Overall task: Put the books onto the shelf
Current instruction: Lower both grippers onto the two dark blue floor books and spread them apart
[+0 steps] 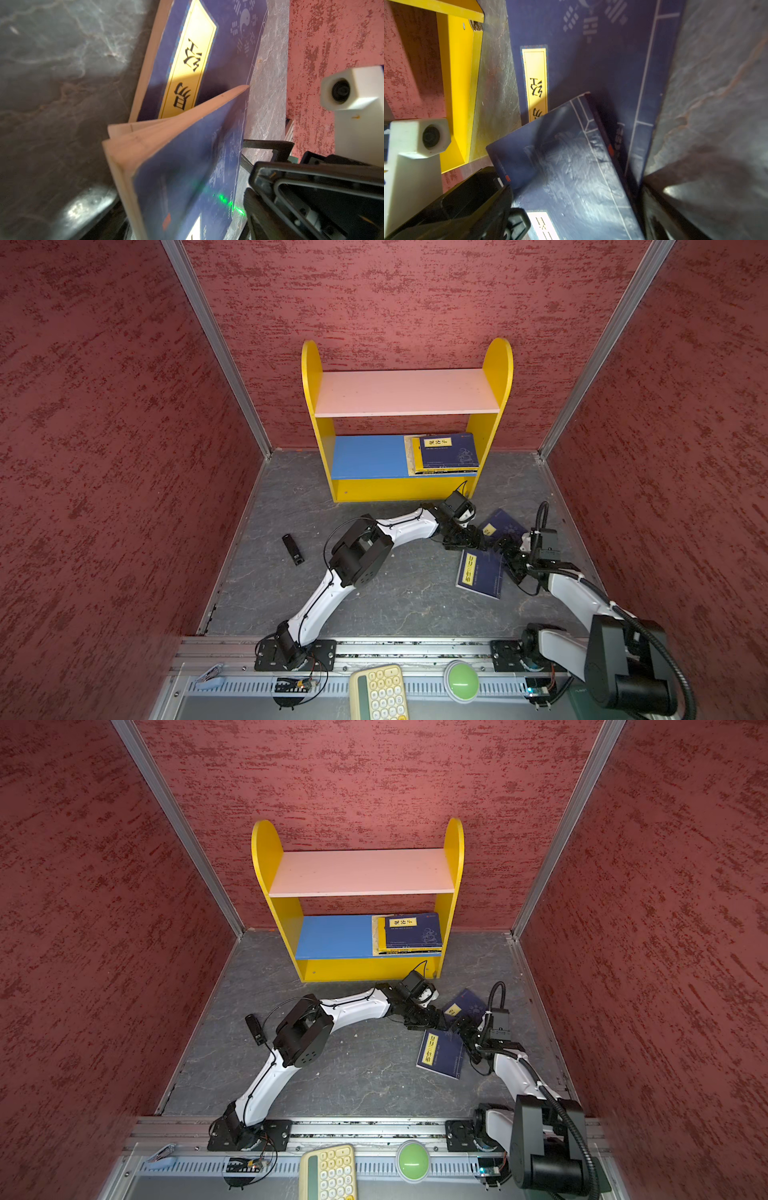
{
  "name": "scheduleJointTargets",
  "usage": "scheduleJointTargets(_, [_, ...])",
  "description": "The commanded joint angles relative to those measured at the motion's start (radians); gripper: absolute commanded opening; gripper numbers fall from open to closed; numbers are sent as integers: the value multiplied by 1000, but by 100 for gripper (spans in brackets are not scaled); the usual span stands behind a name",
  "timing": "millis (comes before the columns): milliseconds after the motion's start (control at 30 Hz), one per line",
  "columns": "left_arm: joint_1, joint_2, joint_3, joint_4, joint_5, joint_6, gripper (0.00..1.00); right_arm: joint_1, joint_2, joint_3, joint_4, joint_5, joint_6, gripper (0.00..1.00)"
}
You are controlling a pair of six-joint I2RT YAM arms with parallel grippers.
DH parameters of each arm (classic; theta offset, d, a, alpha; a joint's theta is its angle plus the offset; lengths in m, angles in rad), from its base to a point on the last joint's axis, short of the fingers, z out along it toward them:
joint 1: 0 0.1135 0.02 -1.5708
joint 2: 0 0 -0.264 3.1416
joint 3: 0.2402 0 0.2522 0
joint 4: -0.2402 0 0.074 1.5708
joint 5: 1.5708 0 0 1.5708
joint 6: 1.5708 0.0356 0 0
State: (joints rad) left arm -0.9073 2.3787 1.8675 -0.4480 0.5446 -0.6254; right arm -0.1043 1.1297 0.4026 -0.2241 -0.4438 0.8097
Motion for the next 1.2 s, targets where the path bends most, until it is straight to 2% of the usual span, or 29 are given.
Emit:
scheduleJointTargets(0, [-16, 2, -17, 98, -8, -54, 78, 31, -46, -18, -84, -219, -22, 91])
scheduleJointTargets(167, [-15, -3, -31, 74, -35, -61, 74, 31, -125, -27, -31, -314, -1, 86])
scheduleJointTargets(500, [10, -38, -86, 93, -63, -87, 63, 31, -201, -97, 60, -358, 77, 82])
scheduleJointTargets(833, [42, -109, -217, 217, -15, -137, 63, 31, -268, -174, 363, -375, 304, 55])
scheduleJointTargets(1000, [65, -127, -260, 314, 50, -192, 63, 31, -273, -169, 413, -381, 316, 46])
scheduleJointTargets(1167, [94, -130, -271, 464, 161, -286, 63, 31, -233, -165, 450, -403, 312, 38])
